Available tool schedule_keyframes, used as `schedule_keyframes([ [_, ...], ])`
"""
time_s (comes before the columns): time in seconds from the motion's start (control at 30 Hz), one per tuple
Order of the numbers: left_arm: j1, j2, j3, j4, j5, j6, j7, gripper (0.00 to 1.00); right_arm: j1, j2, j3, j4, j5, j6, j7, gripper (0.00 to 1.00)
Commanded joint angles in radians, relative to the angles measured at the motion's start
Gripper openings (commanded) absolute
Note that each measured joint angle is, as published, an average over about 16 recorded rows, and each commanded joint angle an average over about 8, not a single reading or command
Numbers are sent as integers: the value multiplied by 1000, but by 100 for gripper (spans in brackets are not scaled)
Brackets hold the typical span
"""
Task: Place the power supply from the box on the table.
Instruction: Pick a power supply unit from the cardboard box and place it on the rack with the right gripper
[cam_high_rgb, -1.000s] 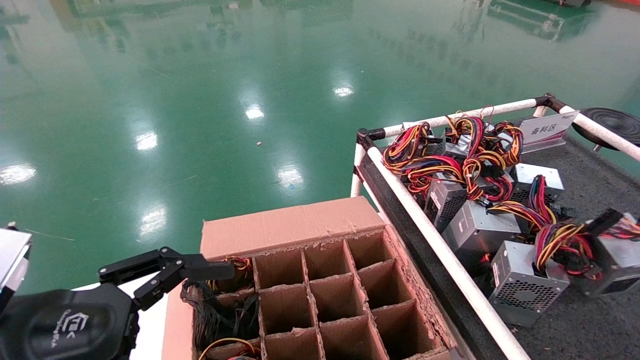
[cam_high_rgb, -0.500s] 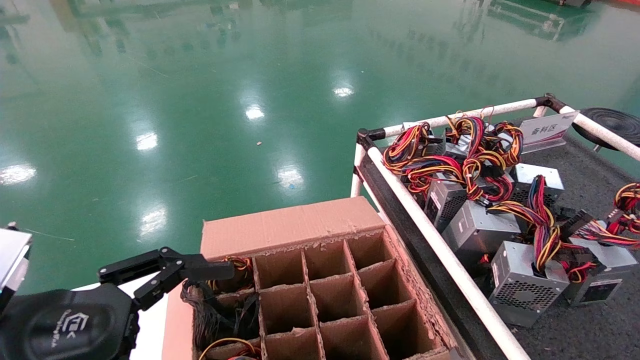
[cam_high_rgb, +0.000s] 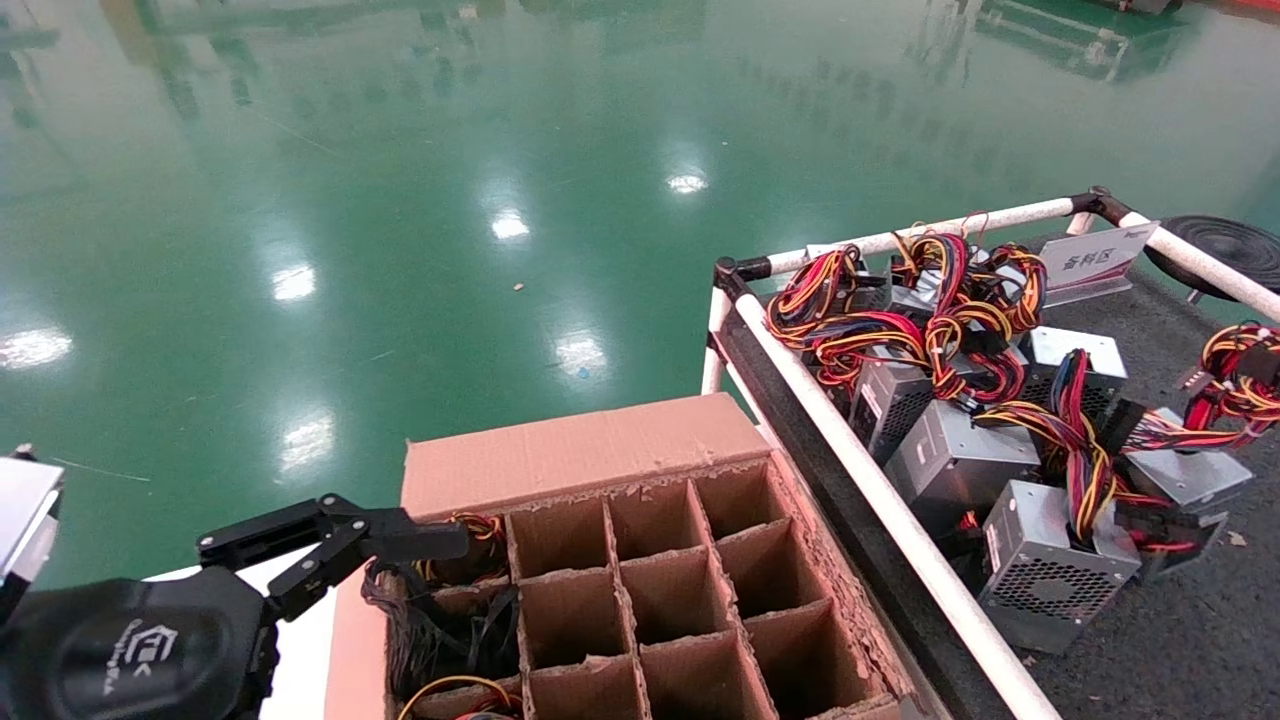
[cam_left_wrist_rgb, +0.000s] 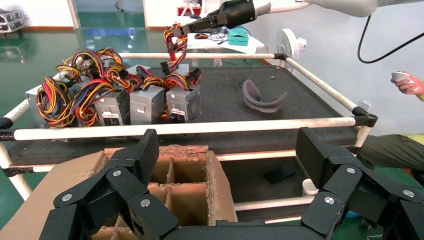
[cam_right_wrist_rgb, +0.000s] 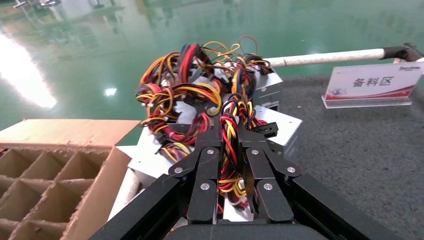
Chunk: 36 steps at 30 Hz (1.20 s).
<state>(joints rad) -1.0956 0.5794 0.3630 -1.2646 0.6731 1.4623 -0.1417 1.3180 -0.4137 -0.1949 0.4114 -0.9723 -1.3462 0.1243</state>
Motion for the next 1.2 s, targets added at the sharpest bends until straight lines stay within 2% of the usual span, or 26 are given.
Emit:
schedule_keyframes([
  [0.03, 0, 0, 0, 0, 0, 0, 0, 100, -6, -3, 5, 6, 6, 16, 2, 0],
  [0.47, 0, 0, 0, 0, 0, 0, 0, 100, -82, -9, 16, -23, 21, 49, -23, 0],
  [0.5, 0, 0, 0, 0, 0, 0, 0, 100, -84, -9, 15, -22, 20, 54, -23, 3],
  [0.53, 0, 0, 0, 0, 0, 0, 0, 100, -86, -10, 15, -20, 18, 58, -22, 11],
  [0.73, 0, 0, 0, 0, 0, 0, 0, 100, -88, -12, 10, -9, 9, 81, -15, 86],
  [0.77, 0, 0, 0, 0, 0, 0, 0, 100, -88, -13, 9, -8, 8, 83, -14, 95],
  [0.8, 0, 0, 0, 0, 0, 0, 0, 100, -89, -13, 9, -6, 7, 85, -13, 100],
  [1.2, 0, 0, 0, 0, 0, 0, 0, 100, -88, -14, 7, -6, 5, 85, -13, 100],
])
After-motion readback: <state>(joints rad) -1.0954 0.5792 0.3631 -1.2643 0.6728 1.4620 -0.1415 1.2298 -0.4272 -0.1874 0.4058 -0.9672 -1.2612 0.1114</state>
